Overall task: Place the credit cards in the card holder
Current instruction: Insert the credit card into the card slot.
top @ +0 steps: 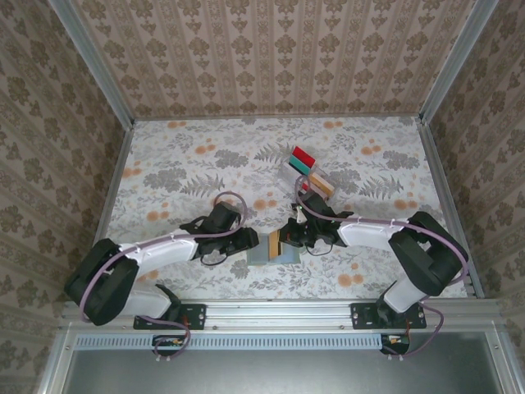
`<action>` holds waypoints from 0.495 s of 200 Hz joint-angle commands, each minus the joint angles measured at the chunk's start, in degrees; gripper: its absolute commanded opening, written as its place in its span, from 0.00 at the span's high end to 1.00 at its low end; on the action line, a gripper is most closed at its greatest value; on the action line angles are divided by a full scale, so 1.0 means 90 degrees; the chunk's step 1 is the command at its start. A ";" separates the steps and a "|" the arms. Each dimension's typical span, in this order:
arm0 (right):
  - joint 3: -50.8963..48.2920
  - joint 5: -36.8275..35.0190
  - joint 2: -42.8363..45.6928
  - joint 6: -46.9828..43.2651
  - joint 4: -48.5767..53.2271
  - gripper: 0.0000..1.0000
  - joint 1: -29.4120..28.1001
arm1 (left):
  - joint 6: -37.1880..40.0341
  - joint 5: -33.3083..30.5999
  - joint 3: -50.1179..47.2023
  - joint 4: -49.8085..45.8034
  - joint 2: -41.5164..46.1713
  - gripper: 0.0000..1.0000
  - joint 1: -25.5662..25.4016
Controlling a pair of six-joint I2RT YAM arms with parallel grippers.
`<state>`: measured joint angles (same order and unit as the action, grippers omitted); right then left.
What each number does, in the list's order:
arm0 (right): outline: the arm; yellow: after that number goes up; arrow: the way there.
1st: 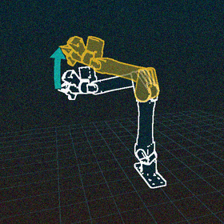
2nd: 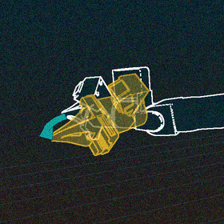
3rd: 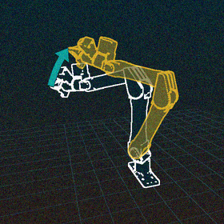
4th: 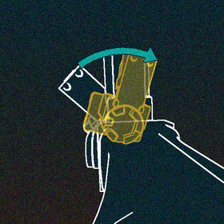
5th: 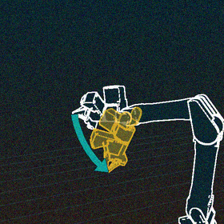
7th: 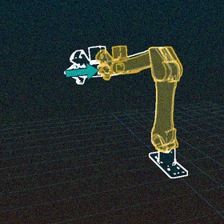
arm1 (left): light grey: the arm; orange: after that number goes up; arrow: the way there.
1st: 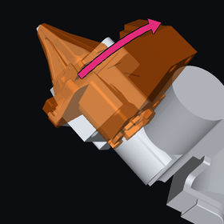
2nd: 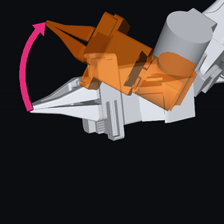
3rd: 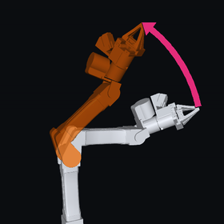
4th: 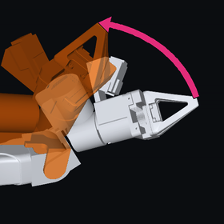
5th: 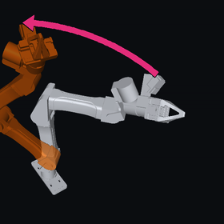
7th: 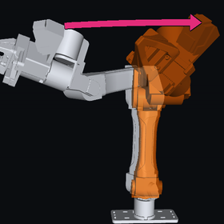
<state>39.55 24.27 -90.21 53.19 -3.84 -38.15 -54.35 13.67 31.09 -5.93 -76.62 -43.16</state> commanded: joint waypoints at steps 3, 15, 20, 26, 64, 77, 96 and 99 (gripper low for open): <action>-0.0185 0.0216 -0.0103 0.0191 -0.0477 0.93 -0.0033 | 0.0068 0.0056 0.0032 -0.0005 -0.0180 0.51 -0.0063; -0.0218 0.0216 -0.0129 0.0181 -0.0486 0.93 -0.0038 | 0.0071 0.0046 0.0032 0.0003 -0.0247 0.54 -0.0078; -0.0238 0.0234 -0.0141 0.0181 -0.0514 0.93 -0.0036 | 0.0073 0.0044 0.0027 0.0014 -0.0279 0.56 -0.0087; -0.0260 0.0265 -0.0154 0.0200 -0.0562 0.93 -0.0031 | 0.0077 0.0045 0.0022 0.0023 -0.0313 0.57 -0.0097; -0.0475 0.0479 -0.0098 0.0384 -0.1019 0.93 -0.0037 | 0.0062 -0.0020 0.0012 0.0002 -0.0344 0.63 -0.0151; -0.0478 0.0459 -0.0052 0.0377 -0.0992 0.93 -0.0036 | 0.0047 -0.0043 0.0012 0.0005 -0.0334 0.63 -0.0157; -0.0455 0.0486 -0.0127 0.0364 -0.1022 0.93 -0.0038 | 0.0061 -0.0035 0.0031 0.0034 -0.0339 0.63 -0.0166; -0.0458 0.0488 -0.0140 0.0365 -0.1045 0.93 -0.0043 | 0.0062 -0.0027 0.0037 0.0034 -0.0342 0.63 -0.0166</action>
<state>35.97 27.40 -90.70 55.77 -11.77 -38.15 -54.19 13.58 31.09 -5.82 -79.09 -44.01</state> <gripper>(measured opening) 0.072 0.372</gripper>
